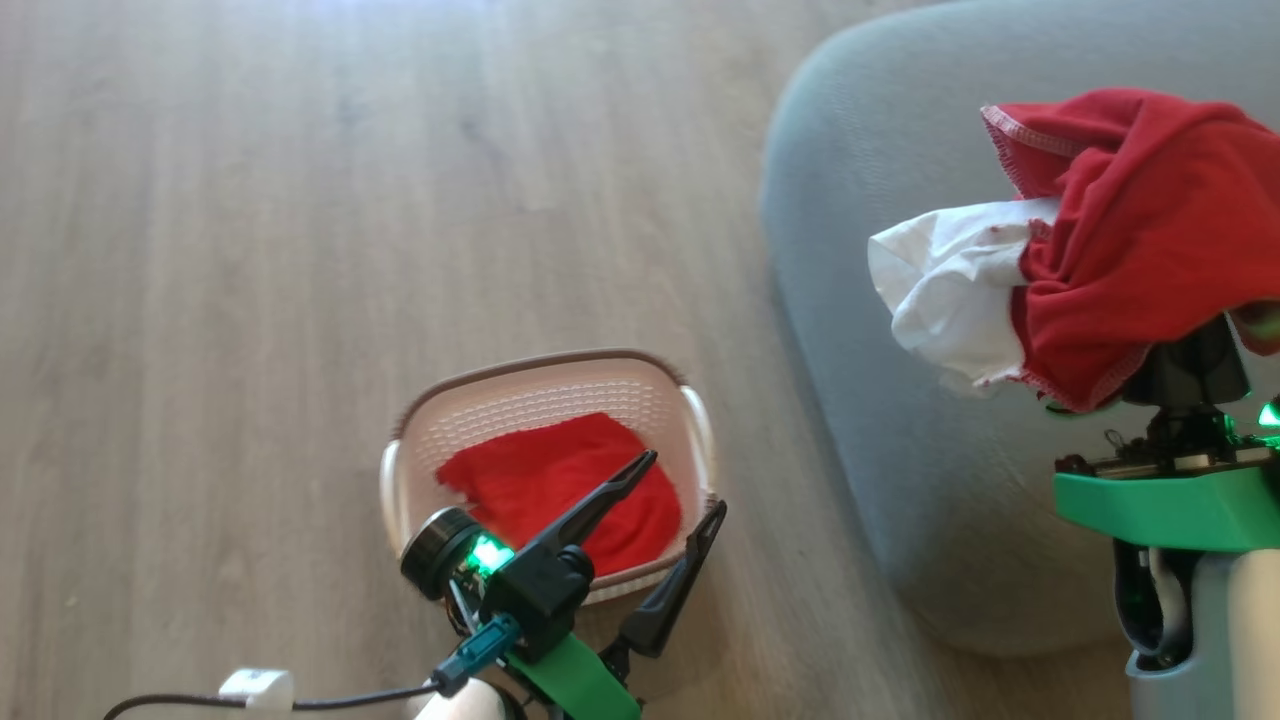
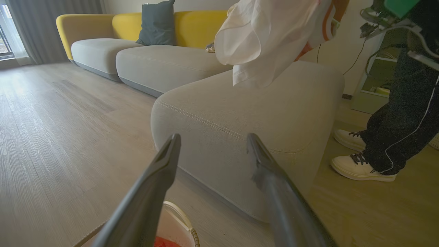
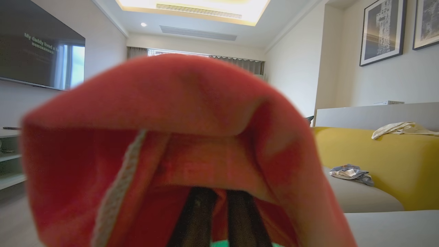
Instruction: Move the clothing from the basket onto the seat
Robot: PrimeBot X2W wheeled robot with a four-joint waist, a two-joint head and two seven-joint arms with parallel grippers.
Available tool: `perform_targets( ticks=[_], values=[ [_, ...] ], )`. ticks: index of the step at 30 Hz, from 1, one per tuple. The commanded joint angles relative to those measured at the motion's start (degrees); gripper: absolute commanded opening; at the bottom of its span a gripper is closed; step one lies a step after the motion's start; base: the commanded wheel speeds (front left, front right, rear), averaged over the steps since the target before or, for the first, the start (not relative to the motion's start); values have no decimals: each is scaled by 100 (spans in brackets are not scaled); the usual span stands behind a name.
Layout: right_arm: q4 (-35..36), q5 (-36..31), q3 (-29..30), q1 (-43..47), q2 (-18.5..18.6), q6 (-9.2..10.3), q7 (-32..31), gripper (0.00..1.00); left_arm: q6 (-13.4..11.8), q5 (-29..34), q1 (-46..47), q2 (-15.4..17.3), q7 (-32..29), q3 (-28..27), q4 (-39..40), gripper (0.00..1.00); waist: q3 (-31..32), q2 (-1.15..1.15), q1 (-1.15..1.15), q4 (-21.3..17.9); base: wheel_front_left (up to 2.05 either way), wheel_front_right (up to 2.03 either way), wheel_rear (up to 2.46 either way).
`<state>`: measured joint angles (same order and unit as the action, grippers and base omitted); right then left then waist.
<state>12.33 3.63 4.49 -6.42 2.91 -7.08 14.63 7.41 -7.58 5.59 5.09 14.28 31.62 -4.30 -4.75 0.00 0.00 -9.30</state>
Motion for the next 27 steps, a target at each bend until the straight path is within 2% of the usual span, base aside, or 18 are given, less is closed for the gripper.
perform_targets(
  ticks=[1,12,20,27],
  values=[
    [257,52,-79,-162,-2,-41,37,0,6,19,159,-31,72,-132,242,100,-69,0,0,-337,0,0,0],
    [423,179,282,83,-2,-41,37,0,7,13,228,-8,72,-48,374,100,-234,0,0,-1173,0,0,0],
    [444,284,320,139,-2,-41,37,0,7,76,141,-17,72,87,416,100,-221,0,0,-1768,0,0,0],
    [428,393,389,185,-3,-41,37,0,7,77,121,-44,72,160,404,100,-197,0,0,-1981,0,0,0]
  ],
)
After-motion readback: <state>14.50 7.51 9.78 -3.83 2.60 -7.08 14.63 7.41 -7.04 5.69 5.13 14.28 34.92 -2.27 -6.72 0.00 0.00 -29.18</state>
